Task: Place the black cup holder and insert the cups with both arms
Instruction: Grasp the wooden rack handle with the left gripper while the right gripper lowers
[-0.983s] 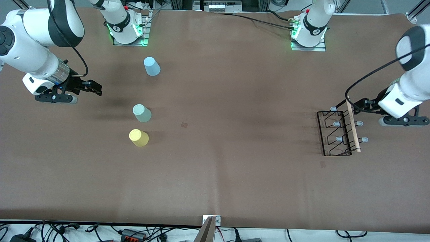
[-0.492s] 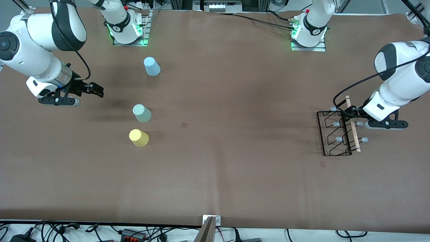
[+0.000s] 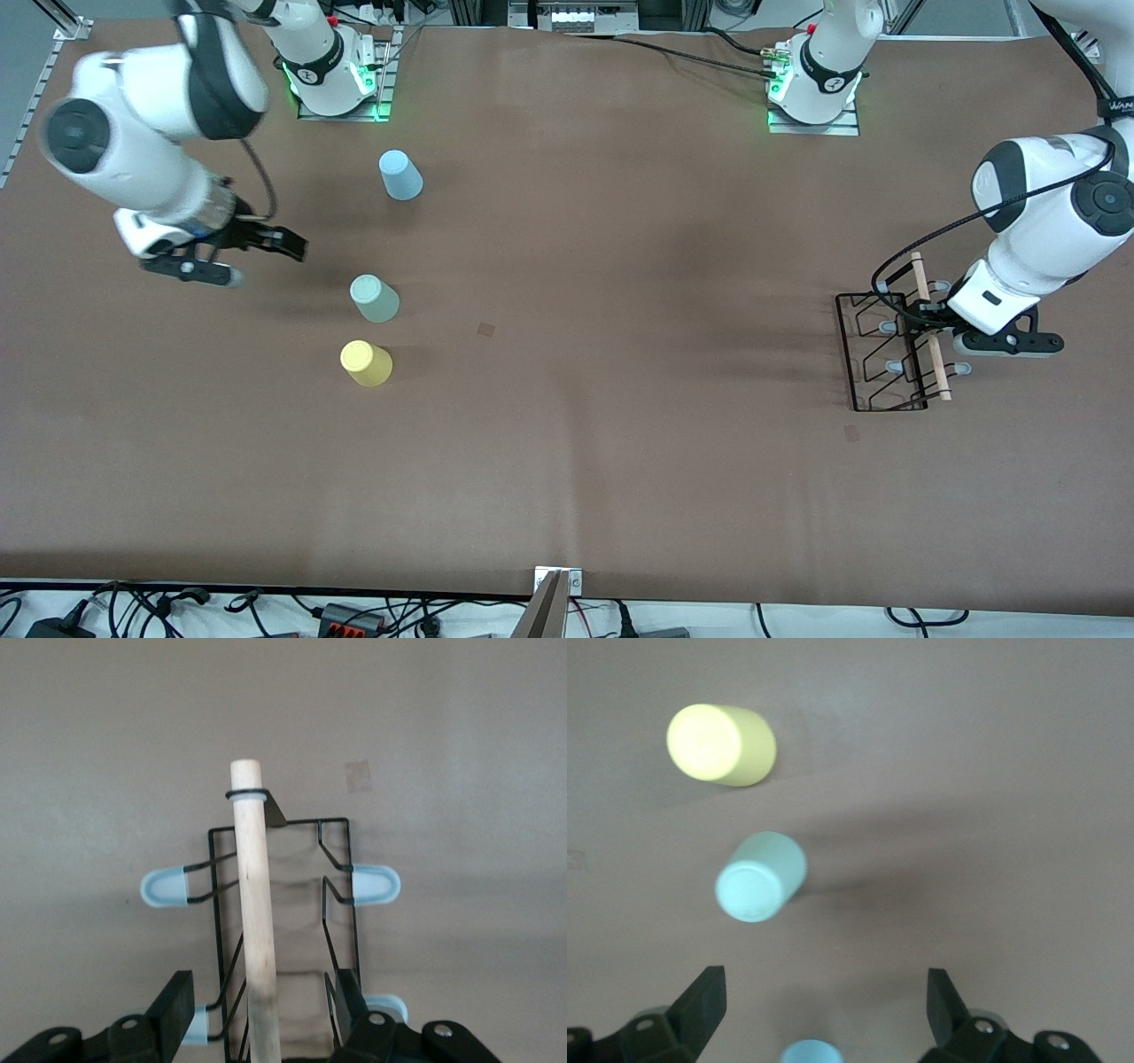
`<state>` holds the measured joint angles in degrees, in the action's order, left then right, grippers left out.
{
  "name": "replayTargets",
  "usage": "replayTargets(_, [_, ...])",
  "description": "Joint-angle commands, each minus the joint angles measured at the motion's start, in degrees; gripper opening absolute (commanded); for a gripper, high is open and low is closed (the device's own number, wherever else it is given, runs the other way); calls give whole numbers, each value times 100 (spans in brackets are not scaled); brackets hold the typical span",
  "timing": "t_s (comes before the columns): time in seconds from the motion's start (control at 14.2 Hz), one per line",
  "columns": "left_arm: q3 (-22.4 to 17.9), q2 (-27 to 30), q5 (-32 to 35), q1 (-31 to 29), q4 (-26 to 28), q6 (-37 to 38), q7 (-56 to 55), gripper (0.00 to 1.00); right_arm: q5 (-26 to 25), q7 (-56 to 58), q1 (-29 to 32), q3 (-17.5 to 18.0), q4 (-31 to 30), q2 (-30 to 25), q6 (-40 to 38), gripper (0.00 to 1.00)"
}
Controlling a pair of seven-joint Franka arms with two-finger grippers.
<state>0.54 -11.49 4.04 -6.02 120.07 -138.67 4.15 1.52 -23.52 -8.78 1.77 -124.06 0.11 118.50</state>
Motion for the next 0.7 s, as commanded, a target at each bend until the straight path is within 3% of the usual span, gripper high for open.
replayTargets(0.0, [25,-20,79,-48,43,-107,112,55,41,-898,-483,-28,-48,401,539,100])
replayTargets(0.21, [25,-28,79,-48,26,93,69,8,32,-1496,-730,-28,-57,955,1261,100])
replayTargets(0.35, [34,-11,79,-48,-27,148,60,1,-11,-1393,-766,-37,-144,1088,1578,100])
replayTargets(0.63, [34,138,79,-48,-97,244,95,1,-20,-822,-590,-37,-583,1185,2422,100])
